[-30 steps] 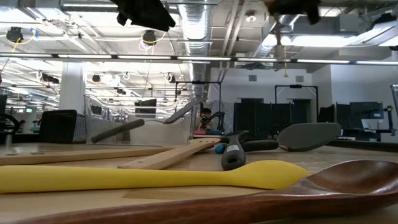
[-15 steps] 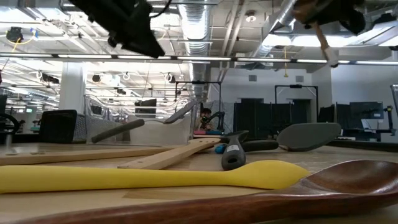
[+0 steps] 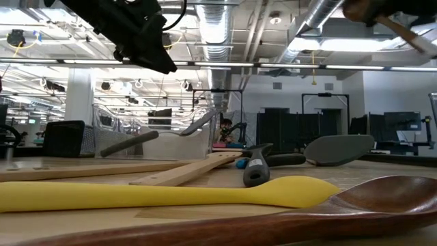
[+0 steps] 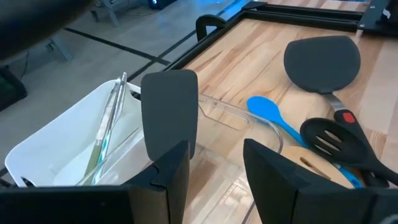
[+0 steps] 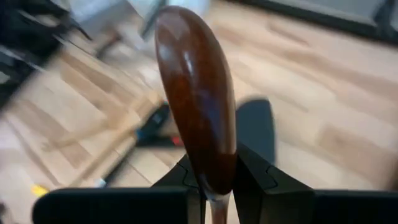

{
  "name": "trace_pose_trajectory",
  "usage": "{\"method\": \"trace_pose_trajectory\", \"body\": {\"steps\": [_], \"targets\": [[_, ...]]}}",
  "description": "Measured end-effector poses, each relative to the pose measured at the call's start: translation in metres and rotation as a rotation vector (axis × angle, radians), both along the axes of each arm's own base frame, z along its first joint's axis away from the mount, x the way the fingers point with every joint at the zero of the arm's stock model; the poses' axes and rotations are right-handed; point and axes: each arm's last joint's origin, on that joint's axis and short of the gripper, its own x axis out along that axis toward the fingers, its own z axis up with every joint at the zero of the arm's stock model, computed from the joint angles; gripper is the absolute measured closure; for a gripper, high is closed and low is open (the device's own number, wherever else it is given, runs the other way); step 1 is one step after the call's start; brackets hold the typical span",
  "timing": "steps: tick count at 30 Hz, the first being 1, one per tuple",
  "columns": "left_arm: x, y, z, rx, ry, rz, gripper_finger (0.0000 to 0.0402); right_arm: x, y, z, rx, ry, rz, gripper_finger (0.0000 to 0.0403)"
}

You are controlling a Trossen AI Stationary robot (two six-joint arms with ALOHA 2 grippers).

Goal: Pick & Place Kitchen Items
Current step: Put the top wooden spoon into the bottom transparent bin

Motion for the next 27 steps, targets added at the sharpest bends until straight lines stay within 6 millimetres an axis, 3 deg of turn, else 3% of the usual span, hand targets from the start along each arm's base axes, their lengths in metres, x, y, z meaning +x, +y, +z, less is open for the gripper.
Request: {"method": "trace_pose_trajectory", "body": {"steps": [5,16,27], "targets": [[0.0,0.0,0.0,0.0,-0.003,0.0,0.0263,-0.002,0.018,-0.01,0.053,0.094,-0.034,0.0365],[0.0,0.0,0.001,-0.021,-0.028,0.011,0.0263,-0.005,0.067,-0.025,0.104,0.083,0.003,0.0365],[0.001,0.0,0.001,-0.036,-0.046,0.018,0.0263,-0.007,0.118,-0.055,0.086,0.161,-0.023,0.0365]]}}
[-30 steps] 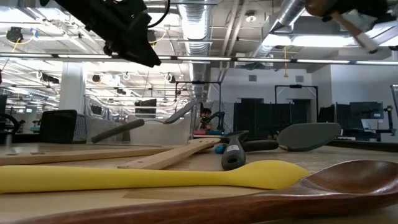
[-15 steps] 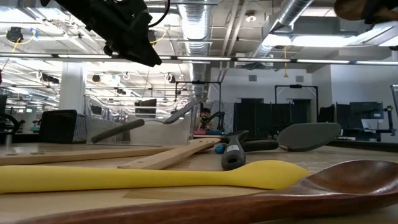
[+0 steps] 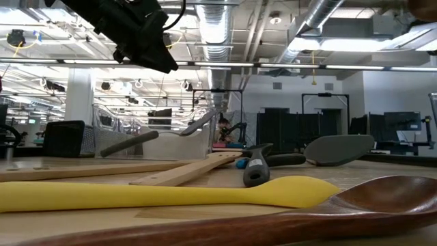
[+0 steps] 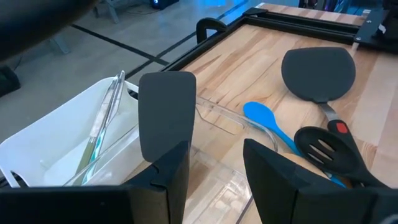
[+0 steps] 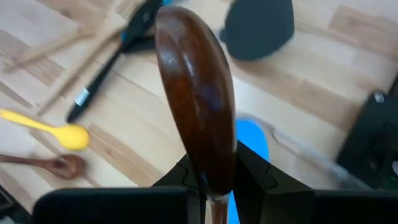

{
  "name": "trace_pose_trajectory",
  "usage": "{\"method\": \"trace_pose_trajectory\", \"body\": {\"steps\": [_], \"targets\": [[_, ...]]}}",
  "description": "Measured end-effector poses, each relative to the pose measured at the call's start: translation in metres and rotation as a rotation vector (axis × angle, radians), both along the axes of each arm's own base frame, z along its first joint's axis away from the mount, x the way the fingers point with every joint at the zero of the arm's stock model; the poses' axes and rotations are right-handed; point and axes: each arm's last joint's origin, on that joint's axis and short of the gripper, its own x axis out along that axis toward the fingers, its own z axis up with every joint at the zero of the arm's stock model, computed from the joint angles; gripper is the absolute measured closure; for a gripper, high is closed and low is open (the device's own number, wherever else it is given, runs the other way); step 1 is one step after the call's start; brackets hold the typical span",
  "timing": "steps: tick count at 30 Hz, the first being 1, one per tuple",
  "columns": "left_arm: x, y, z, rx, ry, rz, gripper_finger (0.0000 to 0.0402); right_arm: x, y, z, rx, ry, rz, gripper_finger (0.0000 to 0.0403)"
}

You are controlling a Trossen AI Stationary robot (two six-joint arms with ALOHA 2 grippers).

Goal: Pick & Place Kitchen Items
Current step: Put the top wooden spoon into the bottom transparent bin

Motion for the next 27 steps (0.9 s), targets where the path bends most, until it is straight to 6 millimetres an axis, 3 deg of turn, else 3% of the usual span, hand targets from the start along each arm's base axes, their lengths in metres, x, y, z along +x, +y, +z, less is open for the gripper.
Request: {"method": "trace_pose_trajectory", "body": {"steps": [7,18,27], "targets": [[0.0,0.0,0.0,-0.002,-0.003,0.001,0.0263,-0.008,0.027,-0.02,-0.02,0.076,-0.005,0.0365],[0.0,0.0,0.0,-0.015,-0.016,0.008,0.0263,-0.007,0.05,-0.046,-0.104,0.137,0.018,0.0365],[0.0,0.0,0.0,-0.06,-0.055,0.024,0.0263,-0.011,0.07,-0.062,-0.073,0.125,0.066,0.0365]]}}
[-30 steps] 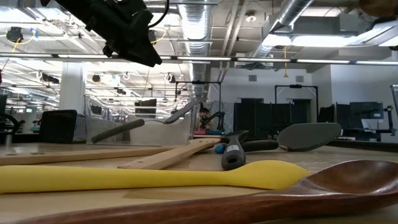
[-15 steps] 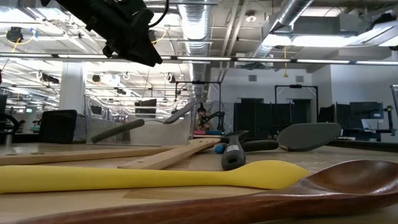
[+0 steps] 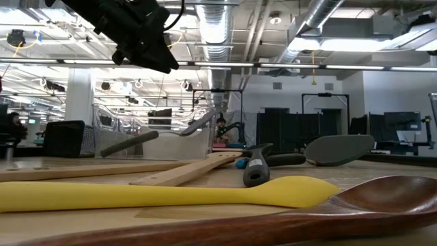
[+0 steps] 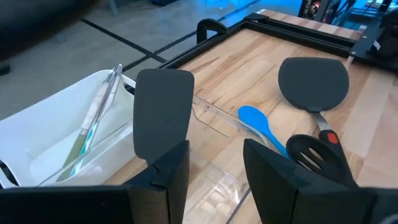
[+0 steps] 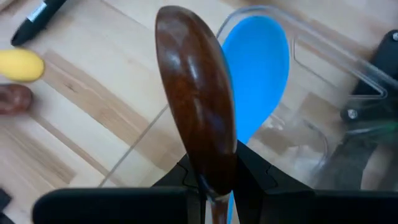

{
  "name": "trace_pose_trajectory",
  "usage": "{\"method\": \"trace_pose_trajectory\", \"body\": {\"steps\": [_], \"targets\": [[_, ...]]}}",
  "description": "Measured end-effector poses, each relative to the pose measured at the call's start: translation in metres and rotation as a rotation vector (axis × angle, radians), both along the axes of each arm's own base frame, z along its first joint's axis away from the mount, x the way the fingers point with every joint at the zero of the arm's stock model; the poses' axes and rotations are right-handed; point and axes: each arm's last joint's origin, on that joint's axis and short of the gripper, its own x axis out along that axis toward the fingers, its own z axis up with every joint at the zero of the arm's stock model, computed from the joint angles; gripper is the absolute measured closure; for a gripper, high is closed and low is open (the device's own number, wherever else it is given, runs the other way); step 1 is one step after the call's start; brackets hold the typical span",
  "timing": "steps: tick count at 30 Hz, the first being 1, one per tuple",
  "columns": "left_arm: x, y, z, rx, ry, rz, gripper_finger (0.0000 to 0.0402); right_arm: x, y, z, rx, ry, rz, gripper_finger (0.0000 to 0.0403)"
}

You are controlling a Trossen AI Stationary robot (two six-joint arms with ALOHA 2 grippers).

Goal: Pick & Place Kitchen Items
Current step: Put the top wooden spoon into the bottom transparent bin

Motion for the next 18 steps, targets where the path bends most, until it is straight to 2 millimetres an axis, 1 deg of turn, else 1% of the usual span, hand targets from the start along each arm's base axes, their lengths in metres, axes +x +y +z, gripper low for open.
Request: {"method": "trace_pose_trajectory", "body": {"steps": [4,14,18], "targets": [[0.0,0.0,0.0,-0.01,-0.002,-0.012,0.0263,0.0,0.005,-0.008,0.003,0.049,-0.014,0.0365],[0.0,-0.001,0.0,-0.011,-0.006,-0.012,0.0263,0.0,0.015,-0.019,0.024,0.067,-0.014,0.0365],[0.001,-0.001,0.001,-0.012,-0.011,-0.012,0.0263,0.001,0.019,-0.027,0.011,0.078,-0.018,0.0365]]}}
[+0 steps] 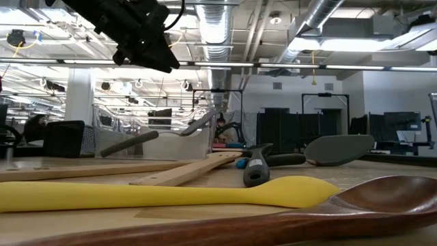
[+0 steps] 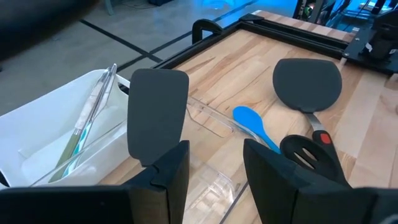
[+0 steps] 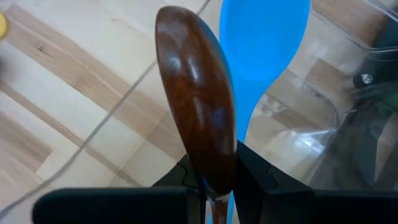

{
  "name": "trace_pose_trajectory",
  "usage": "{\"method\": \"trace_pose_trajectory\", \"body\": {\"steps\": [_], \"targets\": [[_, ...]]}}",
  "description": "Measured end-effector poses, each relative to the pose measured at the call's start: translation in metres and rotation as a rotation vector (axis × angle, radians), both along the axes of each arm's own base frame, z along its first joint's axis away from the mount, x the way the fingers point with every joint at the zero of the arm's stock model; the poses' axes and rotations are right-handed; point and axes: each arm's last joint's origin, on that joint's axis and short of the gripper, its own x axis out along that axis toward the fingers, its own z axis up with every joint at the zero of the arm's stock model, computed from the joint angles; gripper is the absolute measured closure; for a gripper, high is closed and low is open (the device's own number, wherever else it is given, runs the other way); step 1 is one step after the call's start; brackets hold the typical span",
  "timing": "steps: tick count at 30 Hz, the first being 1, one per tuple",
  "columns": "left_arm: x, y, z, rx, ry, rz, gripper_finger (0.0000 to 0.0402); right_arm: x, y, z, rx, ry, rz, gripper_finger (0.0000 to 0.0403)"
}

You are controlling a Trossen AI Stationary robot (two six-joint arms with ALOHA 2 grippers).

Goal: Pick & Place Kitchen Items
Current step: Put the top wooden spoon into the bottom transparent bin, then put the black slotted spatula into the bottom transparent bin

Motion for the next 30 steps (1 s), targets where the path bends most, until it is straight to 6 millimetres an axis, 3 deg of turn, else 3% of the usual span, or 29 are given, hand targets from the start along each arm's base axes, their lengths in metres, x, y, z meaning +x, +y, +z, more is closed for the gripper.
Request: {"method": "trace_pose_trajectory", "body": {"steps": [8,16,20,24,30], "targets": [[0.0,0.0,0.0,-0.001,-0.003,0.0,0.0263,0.001,0.004,-0.012,-0.048,0.043,0.024,0.0357],[0.0,0.0,0.001,-0.001,-0.007,0.0,0.0263,0.002,-0.001,-0.007,-0.066,0.055,0.026,0.0218],[0.0,0.0,0.0,-0.001,-0.007,0.0,0.0263,0.001,-0.005,0.002,-0.06,0.071,0.072,0.0171],[0.0,0.0,0.0,-0.001,-0.007,0.0,0.0263,0.003,-0.016,0.016,-0.048,0.07,0.064,0.0163],[0.0,-0.001,0.0,-0.001,-0.006,-0.002,0.0263,0.007,-0.037,0.041,-0.004,0.081,0.124,0.0191]]}}
